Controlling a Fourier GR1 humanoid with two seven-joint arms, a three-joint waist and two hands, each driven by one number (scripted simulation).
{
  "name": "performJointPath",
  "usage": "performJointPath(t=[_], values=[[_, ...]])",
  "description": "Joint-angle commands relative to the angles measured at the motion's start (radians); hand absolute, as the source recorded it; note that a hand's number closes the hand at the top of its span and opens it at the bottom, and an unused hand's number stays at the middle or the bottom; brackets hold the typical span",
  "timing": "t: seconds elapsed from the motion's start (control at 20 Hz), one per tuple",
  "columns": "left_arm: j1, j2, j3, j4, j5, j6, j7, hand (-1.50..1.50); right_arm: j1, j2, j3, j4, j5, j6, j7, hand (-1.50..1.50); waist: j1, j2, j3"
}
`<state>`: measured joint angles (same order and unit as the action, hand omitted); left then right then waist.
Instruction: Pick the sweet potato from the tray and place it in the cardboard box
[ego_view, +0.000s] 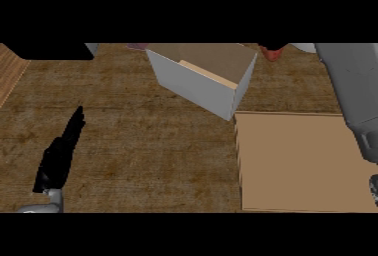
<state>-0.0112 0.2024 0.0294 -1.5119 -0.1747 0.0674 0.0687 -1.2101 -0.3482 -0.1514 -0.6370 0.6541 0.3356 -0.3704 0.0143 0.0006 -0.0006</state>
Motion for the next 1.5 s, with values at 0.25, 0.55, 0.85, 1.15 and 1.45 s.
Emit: performJointPath(t=[0.25,0.55,0.85,1.15,1.45], values=[[-0.039,-0.010,-0.001,0.005,-0.025,0.012,0.019,0.00,-0.159,0.163,0.027,0.118,0.047,-0.090,0.183,1.50,0.010,0.005,0.000],[-0.056,0.010,0.008,0.017,-0.006,-0.030,-0.012,0.00,-0.166,0.214,0.056,0.286,0.102,-0.152,0.126,1.50,0.030,0.016,0.000],[-0.016,-0.012,-0.005,0.025,-0.013,-0.023,-0.038,0.00,-0.163,0.292,0.085,0.393,0.160,-0.254,0.184,1.50,0.045,0.022,-0.001],[-0.011,-0.027,-0.036,-0.094,-0.023,-0.020,0.060,0.00,-0.148,0.308,0.028,0.459,0.122,-0.302,0.211,-1.50,0.062,0.024,0.001],[-0.058,-0.047,-0.046,-0.023,-0.050,0.001,0.040,0.00,-0.158,0.289,-0.096,0.436,0.005,-0.331,0.154,-1.50,0.053,0.030,0.001]])
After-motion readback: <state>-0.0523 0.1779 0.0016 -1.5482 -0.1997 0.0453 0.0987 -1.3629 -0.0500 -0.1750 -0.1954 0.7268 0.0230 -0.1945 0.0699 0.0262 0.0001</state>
